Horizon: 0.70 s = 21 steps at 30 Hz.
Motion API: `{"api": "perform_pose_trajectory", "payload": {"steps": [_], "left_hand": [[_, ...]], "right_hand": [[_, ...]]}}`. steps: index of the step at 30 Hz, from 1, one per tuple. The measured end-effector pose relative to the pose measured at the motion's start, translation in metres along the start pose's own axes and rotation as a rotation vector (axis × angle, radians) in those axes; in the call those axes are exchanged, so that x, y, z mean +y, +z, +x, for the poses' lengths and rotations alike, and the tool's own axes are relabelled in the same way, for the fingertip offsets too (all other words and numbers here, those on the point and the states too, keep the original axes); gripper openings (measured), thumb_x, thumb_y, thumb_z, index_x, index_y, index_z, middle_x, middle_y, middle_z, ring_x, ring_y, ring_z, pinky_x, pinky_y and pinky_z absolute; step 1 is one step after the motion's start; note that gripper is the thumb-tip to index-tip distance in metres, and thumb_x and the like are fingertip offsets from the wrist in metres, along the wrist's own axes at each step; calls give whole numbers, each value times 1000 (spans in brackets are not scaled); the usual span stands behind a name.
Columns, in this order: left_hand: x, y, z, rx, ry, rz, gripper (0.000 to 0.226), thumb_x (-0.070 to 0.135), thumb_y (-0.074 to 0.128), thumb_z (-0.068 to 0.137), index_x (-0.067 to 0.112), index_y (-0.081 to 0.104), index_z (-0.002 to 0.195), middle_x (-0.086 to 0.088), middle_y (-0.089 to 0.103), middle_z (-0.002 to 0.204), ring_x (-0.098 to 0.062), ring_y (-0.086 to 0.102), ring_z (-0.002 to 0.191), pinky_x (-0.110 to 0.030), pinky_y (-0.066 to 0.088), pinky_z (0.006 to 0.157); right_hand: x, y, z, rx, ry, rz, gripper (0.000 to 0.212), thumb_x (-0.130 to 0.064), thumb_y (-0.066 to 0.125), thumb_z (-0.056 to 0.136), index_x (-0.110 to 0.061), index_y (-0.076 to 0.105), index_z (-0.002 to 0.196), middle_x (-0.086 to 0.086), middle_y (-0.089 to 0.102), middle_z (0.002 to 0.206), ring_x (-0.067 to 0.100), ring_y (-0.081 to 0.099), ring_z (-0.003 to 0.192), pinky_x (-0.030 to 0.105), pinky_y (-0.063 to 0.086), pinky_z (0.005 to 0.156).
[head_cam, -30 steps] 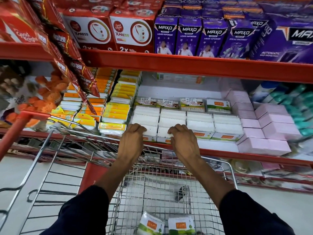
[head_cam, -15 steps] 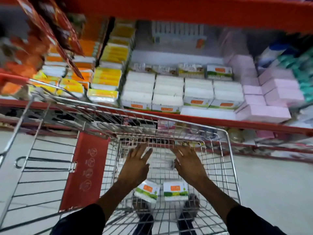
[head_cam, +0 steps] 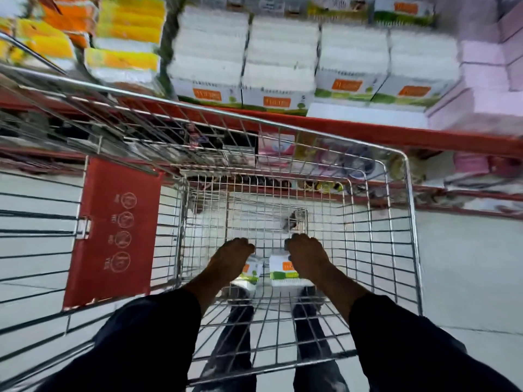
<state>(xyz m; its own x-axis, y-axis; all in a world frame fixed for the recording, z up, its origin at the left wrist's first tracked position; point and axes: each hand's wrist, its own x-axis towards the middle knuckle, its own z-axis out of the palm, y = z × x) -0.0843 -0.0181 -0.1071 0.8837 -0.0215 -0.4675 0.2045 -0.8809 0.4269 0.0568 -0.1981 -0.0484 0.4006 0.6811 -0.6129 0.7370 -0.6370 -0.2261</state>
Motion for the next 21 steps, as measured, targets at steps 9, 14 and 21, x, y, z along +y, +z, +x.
{"api": "perform_pose_trajectory", "payload": {"steps": [9, 14, 21], "left_hand": [[36, -72, -41, 141, -29, -160, 31, -9, 61, 58, 7, 70, 83, -17, 68, 83, -32, 65, 81, -40, 55, 69], [67, -127, -55, 277, -102, -17, 54, -20, 64, 59, 14, 73, 99, -6, 70, 101, -29, 66, 97, -37, 58, 80], [150, -258, -74, 647, -11, 50, 39, -14, 75, 66, 10, 74, 97, -5, 69, 93, -27, 67, 83, -38, 60, 67]], "right_hand": [[0, -41, -55, 174, -16, 163, 15, -1, 61, 82, -3, 63, 97, 17, 67, 102, 36, 61, 100, 39, 47, 80], [-7, -81, -77, 319, 46, 66, 39, -6, 81, 64, -12, 65, 99, 7, 68, 100, 28, 63, 96, 34, 53, 73], [12, -207, -135, 732, 83, 124, 42, -3, 83, 59, -20, 69, 94, 0, 70, 98, 24, 64, 92, 34, 55, 74]]}}
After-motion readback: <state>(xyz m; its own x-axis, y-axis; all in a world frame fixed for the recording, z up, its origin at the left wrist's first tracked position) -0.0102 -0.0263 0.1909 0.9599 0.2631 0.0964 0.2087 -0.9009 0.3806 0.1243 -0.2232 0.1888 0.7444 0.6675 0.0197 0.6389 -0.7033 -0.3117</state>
